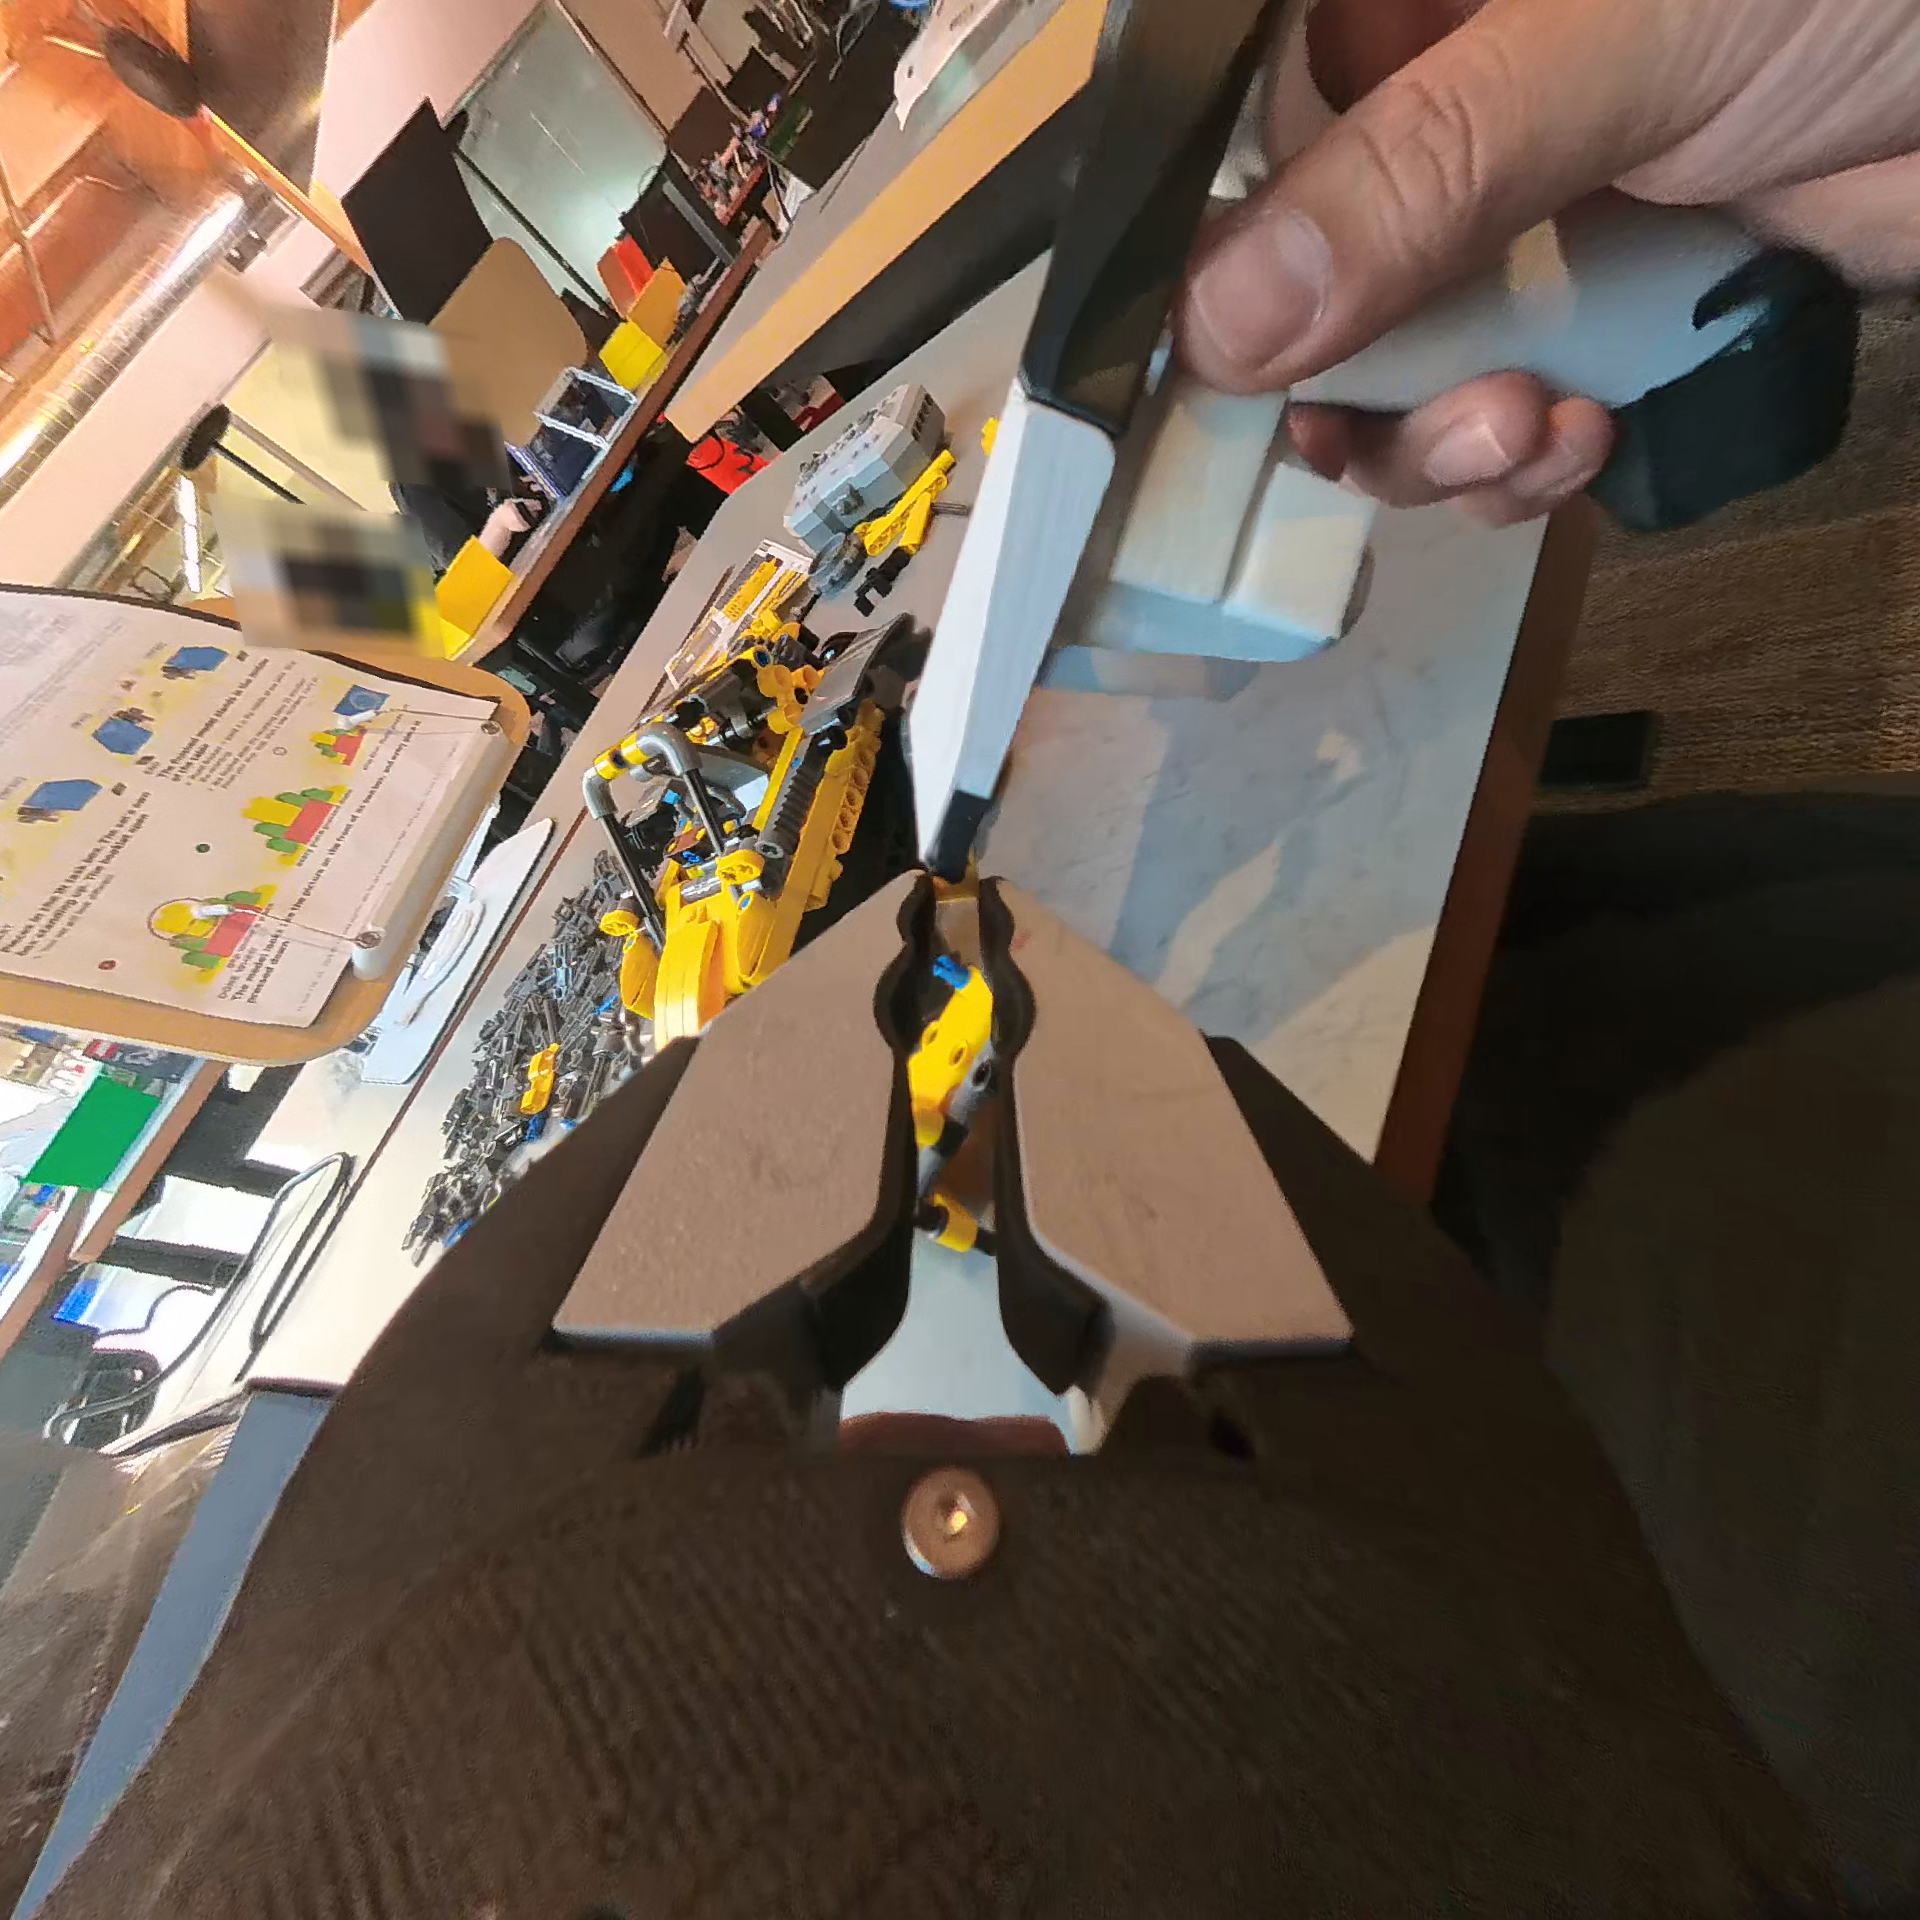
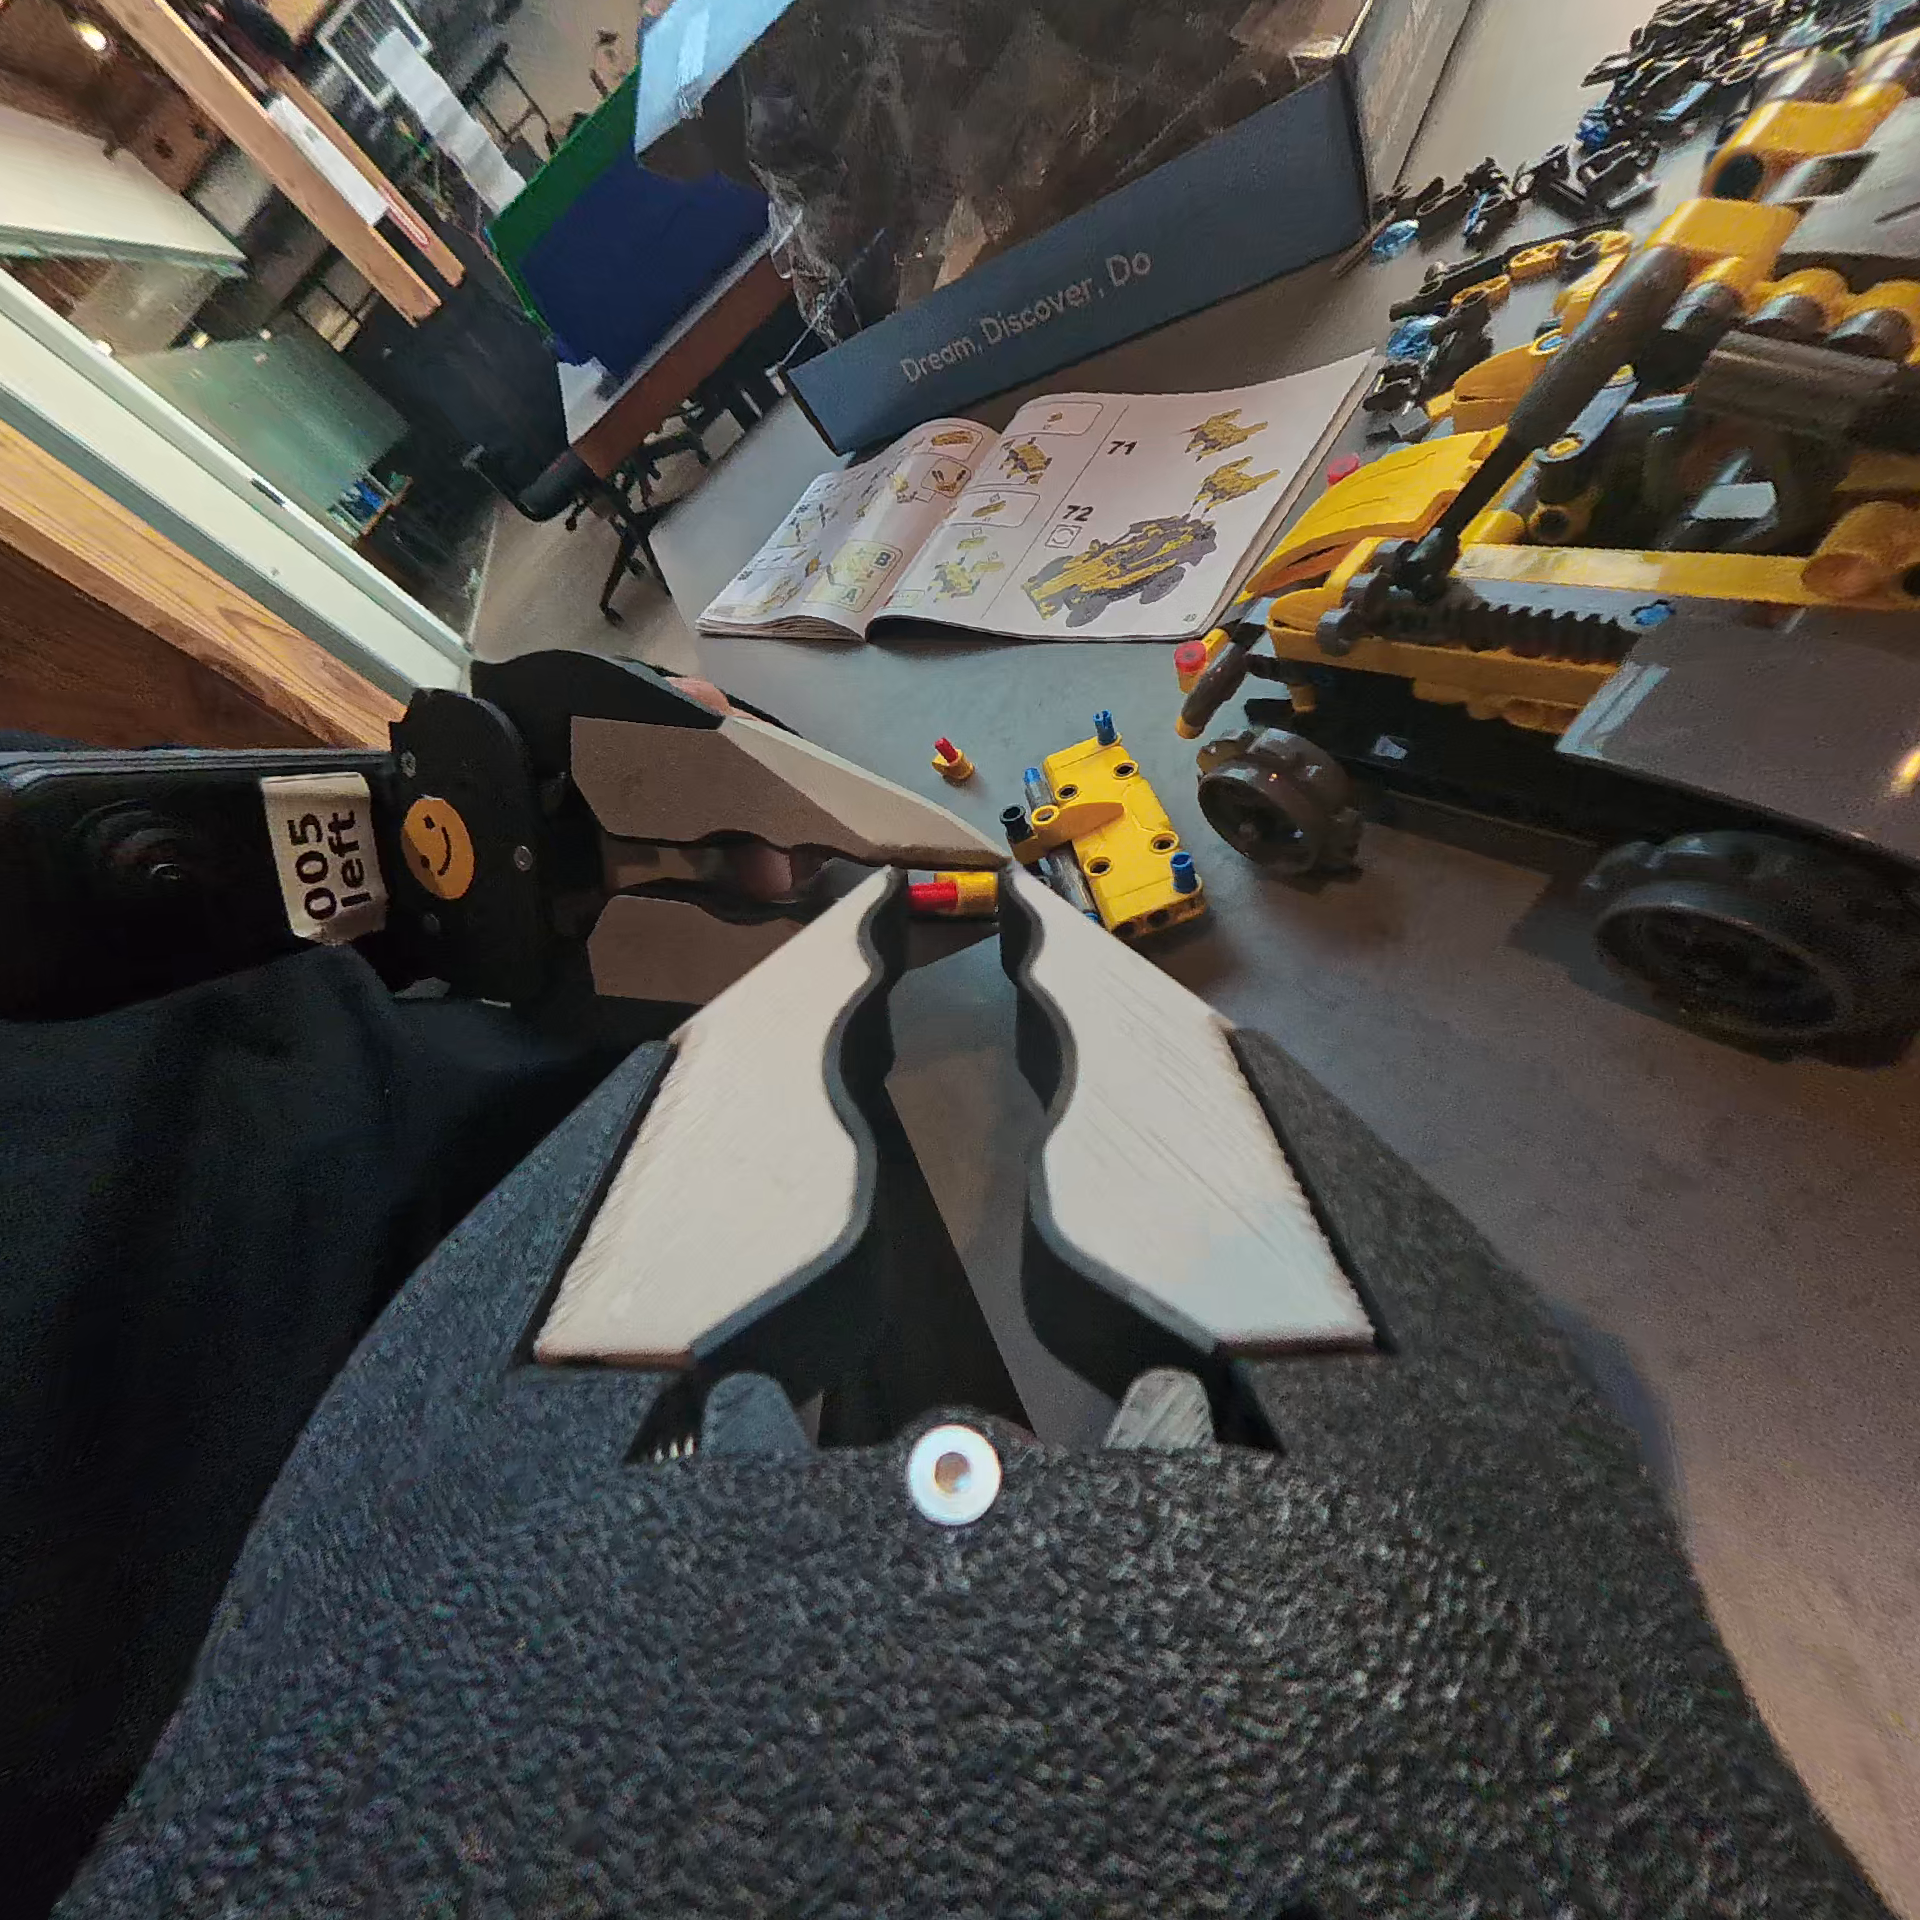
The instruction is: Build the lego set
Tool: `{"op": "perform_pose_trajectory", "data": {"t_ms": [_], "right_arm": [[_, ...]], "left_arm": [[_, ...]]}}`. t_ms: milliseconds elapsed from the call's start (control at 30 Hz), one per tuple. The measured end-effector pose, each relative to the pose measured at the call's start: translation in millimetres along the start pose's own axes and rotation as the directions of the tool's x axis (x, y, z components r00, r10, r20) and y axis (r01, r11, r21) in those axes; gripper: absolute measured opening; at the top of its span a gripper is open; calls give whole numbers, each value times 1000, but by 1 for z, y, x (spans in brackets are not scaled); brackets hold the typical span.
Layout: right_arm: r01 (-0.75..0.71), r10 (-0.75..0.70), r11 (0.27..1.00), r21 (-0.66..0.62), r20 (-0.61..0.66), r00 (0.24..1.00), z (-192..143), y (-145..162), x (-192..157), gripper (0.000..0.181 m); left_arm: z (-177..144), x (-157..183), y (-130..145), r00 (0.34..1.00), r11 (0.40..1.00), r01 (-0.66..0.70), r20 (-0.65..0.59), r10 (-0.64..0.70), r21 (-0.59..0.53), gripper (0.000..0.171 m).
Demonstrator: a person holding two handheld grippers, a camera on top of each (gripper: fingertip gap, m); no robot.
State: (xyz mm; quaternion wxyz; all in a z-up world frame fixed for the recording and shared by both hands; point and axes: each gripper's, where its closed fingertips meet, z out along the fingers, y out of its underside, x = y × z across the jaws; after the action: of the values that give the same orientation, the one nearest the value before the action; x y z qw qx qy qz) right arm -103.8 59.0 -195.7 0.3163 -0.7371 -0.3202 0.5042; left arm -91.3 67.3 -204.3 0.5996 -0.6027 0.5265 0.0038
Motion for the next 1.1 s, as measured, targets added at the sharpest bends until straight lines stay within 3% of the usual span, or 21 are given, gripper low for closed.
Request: {"op": "perform_pose_trajectory", "data": {"t_ms": [133,367,567,667,900,1100], "right_arm": [[-41,39,998,50,51,998,1,-5,-3,26],[-34,31,994,103,26,999,-13,-13,1,28],[80,-76,991,102,-41,996,-24,-18,5,28],[63,-65,985,162,12,998,-25,-24,1,31],[53,-47,982,180,-37,998,-20,-22,17,28],[77,-71,980,183,-41,997,-19,-19,14,12]], "left_arm": [[-2,-6,-3,1000,999,29,11,-29,26,4],[-3,-10,-3,995,995,99,-10,-99,34,5],[-2,-16,-1,988,987,156,-22,-155,38,4],[1,-18,3,983,982,184,-25,-183,32,4],[1,-26,7,977,977,212,-26,-212,35,4],[-4,-30,5,970,968,245,-28,-243,63,4]]}}
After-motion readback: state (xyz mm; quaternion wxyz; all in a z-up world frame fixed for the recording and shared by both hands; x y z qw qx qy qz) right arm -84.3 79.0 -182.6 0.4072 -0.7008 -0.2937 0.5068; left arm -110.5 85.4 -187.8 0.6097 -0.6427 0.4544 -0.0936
